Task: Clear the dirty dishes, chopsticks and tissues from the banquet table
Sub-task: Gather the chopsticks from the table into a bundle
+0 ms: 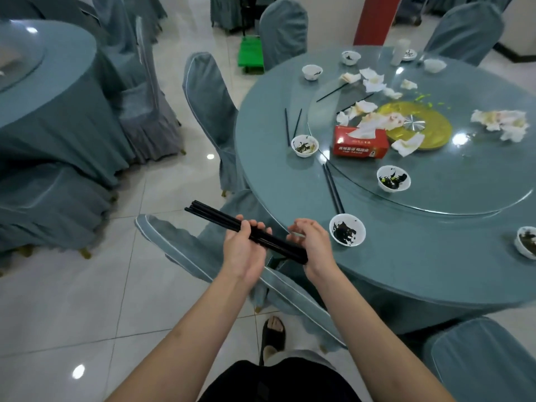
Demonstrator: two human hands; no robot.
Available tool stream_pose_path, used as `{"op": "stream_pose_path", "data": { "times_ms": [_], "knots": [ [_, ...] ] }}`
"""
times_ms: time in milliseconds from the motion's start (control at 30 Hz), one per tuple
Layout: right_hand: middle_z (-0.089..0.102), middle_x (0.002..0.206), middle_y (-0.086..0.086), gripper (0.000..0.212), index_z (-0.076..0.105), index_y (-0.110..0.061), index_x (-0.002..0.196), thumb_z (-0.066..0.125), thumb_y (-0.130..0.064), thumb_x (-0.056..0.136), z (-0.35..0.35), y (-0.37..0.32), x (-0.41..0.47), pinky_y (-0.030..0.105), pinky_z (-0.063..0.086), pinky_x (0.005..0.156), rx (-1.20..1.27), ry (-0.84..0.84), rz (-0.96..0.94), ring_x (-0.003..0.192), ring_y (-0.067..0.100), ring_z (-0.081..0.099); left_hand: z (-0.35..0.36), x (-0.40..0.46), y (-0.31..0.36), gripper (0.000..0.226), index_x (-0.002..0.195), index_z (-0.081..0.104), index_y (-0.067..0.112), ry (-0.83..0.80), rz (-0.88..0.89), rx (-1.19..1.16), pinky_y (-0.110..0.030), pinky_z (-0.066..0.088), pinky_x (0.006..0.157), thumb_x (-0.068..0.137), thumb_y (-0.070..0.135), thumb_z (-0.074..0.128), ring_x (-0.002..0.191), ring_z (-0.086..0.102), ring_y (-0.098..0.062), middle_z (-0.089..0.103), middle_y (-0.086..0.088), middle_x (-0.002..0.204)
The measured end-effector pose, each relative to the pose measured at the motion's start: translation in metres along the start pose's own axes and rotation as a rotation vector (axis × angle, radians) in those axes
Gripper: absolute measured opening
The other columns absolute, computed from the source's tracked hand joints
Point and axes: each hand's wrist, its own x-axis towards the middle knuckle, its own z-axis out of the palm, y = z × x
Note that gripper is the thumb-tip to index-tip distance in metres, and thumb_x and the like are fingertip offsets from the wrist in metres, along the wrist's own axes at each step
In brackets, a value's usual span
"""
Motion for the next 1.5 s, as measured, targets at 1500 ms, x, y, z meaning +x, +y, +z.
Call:
{"op": "stream_pose_path", "data": {
  "times_ms": [1500],
  "knots": [
    [0.058, 0.074, 0.012, 0.014, 0.055, -0.006, 0.069, 0.058, -0.003, 0.083, -0.054, -0.042, 0.339, 0.033, 0.049, 0.063, -1.336, 0.248, 0.035, 0.072, 0.034, 0.059, 0.065, 0.174, -0.017, 0.014, 0.109, 0.053, 0.015, 0.138, -0.201, 0.194, -0.040, 0.049, 0.085, 0.108, 0.005, 0.043, 0.077, 0.058, -0.018, 0.062, -0.006, 0.087]
  ]
}}
